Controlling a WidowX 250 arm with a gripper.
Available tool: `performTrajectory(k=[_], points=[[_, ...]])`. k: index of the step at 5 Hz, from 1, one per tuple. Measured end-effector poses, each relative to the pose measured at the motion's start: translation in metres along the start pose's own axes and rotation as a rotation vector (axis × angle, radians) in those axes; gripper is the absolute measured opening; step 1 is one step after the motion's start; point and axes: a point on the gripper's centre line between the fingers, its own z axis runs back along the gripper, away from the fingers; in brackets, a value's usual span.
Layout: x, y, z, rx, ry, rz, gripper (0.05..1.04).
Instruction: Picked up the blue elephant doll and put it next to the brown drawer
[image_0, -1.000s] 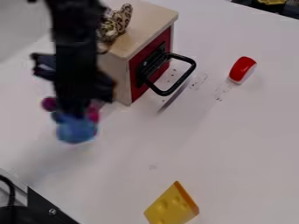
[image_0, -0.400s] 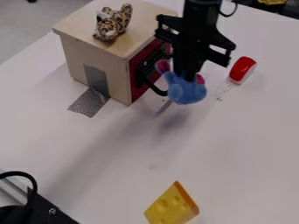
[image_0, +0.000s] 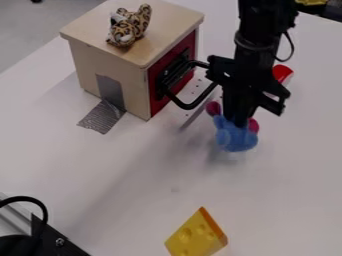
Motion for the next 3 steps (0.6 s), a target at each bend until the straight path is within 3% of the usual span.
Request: performTrajectory(k=[1,3], points=[[-0.004,-0.012,-0.001,0.033,0.005,-0.007,0.370],[-0.023,-0.010,0.042,0.134,-0.021,0.102,0.961]])
